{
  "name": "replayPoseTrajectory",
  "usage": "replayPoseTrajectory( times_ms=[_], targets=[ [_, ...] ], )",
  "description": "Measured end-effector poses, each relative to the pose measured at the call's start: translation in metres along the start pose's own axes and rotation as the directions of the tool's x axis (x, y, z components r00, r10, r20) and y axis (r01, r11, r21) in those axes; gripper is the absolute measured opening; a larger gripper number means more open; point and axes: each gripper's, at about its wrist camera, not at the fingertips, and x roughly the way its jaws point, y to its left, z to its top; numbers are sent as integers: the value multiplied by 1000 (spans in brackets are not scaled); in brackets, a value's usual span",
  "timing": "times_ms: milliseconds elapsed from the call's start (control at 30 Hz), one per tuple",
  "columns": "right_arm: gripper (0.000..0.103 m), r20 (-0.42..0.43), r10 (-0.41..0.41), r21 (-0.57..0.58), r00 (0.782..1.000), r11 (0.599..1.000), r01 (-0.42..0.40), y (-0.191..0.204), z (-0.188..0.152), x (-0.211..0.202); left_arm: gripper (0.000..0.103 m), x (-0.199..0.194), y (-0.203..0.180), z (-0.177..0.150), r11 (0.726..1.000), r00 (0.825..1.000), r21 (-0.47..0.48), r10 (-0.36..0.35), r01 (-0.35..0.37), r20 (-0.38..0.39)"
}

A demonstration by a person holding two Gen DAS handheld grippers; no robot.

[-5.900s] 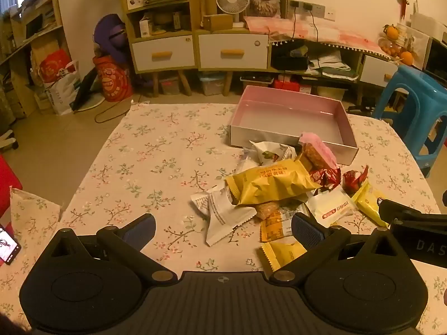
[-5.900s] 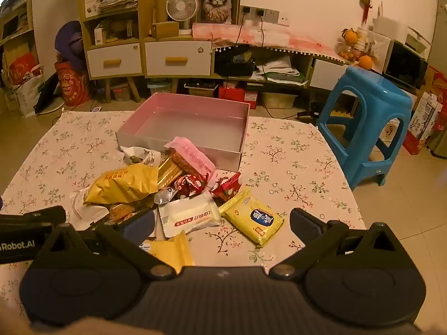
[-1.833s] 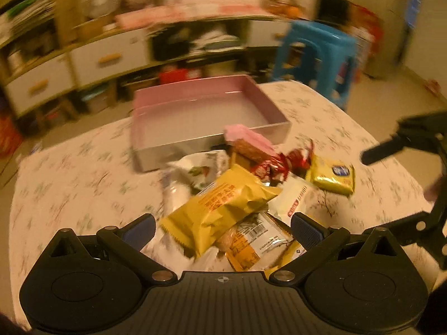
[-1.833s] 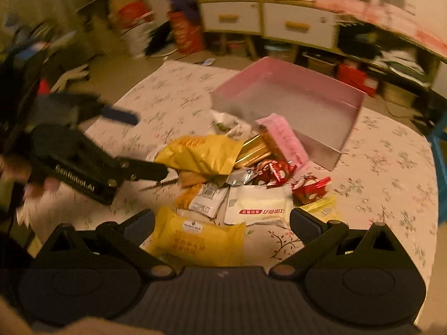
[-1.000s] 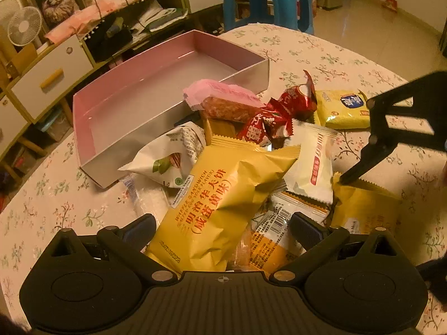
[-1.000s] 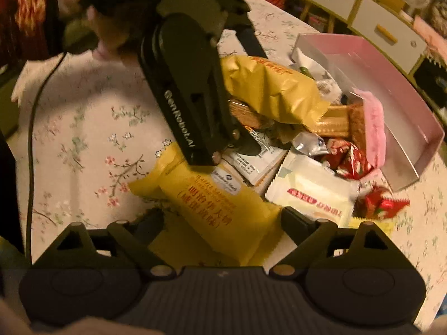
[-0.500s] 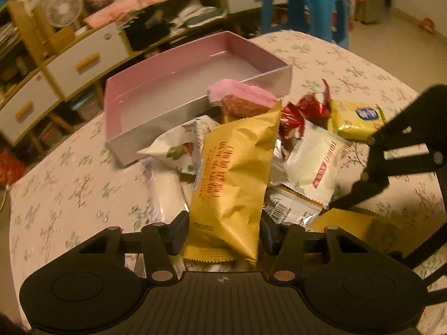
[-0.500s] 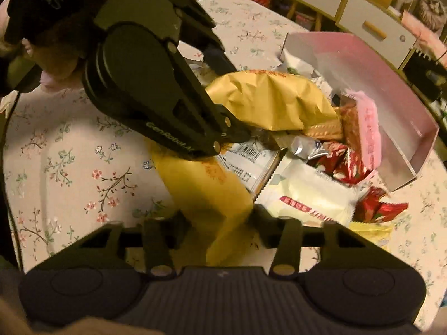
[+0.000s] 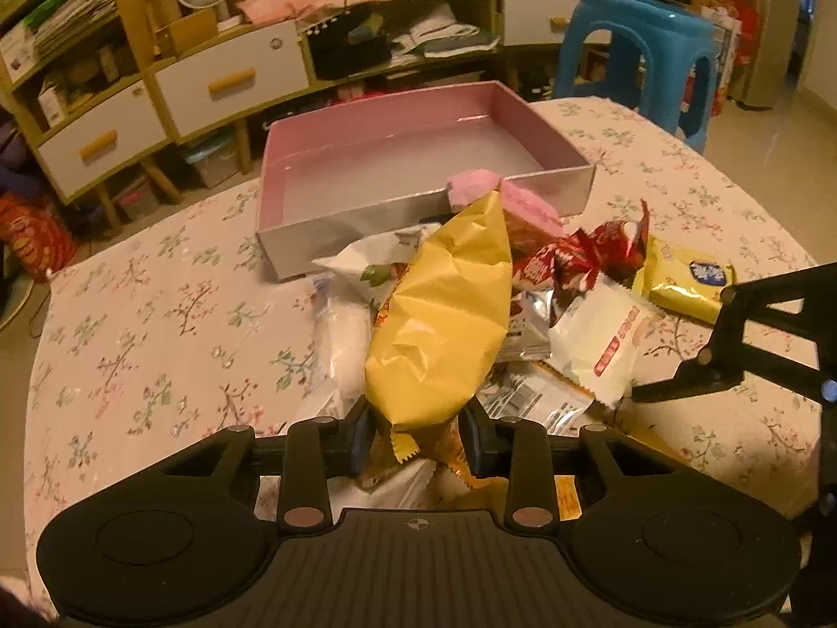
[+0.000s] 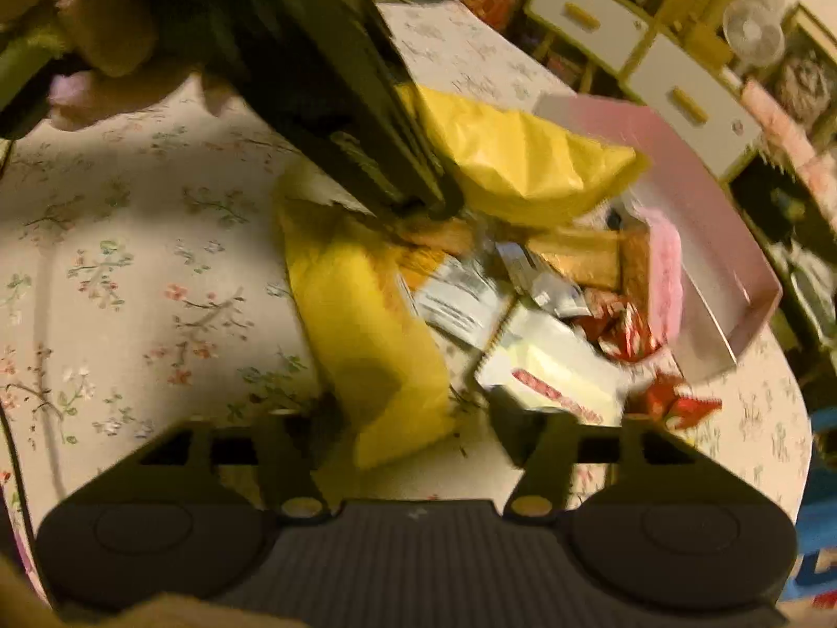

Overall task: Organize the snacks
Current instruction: 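Grasp a yellow snack bag with the left gripper while the right gripper grasps another yellow bag, then lift the yellow bags with both grippers and carry them toward the pink box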

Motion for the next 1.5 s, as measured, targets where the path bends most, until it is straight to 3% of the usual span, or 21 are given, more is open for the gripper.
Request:
replayPoseTrajectory(
  times_ms=[133, 200, 400, 500, 800, 933, 1067, 1200, 1367, 1500],
  targets=[
    [53, 24, -54, -77, 998, 995, 56, 15, 5, -1, 36, 2, 7, -3, 998, 999, -65, -20, 22, 32],
    [40, 40, -59, -114, 997, 991, 64, 21, 6, -2, 36, 5, 11, -4, 993, 997, -101, -48, 54, 62],
    [28, 67, -61, -128, 996, 989, 69, 21, 7, -8, 33, 3, 11, 0, 992, 988, -97, -70, 84, 136],
    [26, 69, -33, -85, 997, 996, 39, 16, 8, -15, 27, 2, 11, 1, 992, 987, -98, -64, 79, 149],
    [26, 98, -60, 5, 993, 998, 60, -3, 2, -39, 22, -15, 11, 7, 992, 979, -94, -68, 87, 191],
    [26, 88, -68, 32, 994, 997, 65, -4, 1, -45, 23, -12, 12, 9, 989, 986, -110, -87, 103, 144],
    [26, 42, -68, 11, 997, 998, 67, 0, -3, -42, 35, -6, 12, 3, 990, 989, -94, -97, 108, 115],
    [26, 10, -53, 35, 999, 998, 53, -8, -6, -47, 75, -10, 3, 0, 1000, 990, -12, -17, 19, 139],
    [26, -7, -53, 67, 999, 996, 53, -19, -15, -58, 80, -16, -10, 9, 994, 984, 93, -66, 51, 166],
    [27, -24, -83, 95, 996, 992, 85, -29, -23, -62, 80, -15, -27, 16, 982, 982, 191, -46, 10, 184]
  ],
)
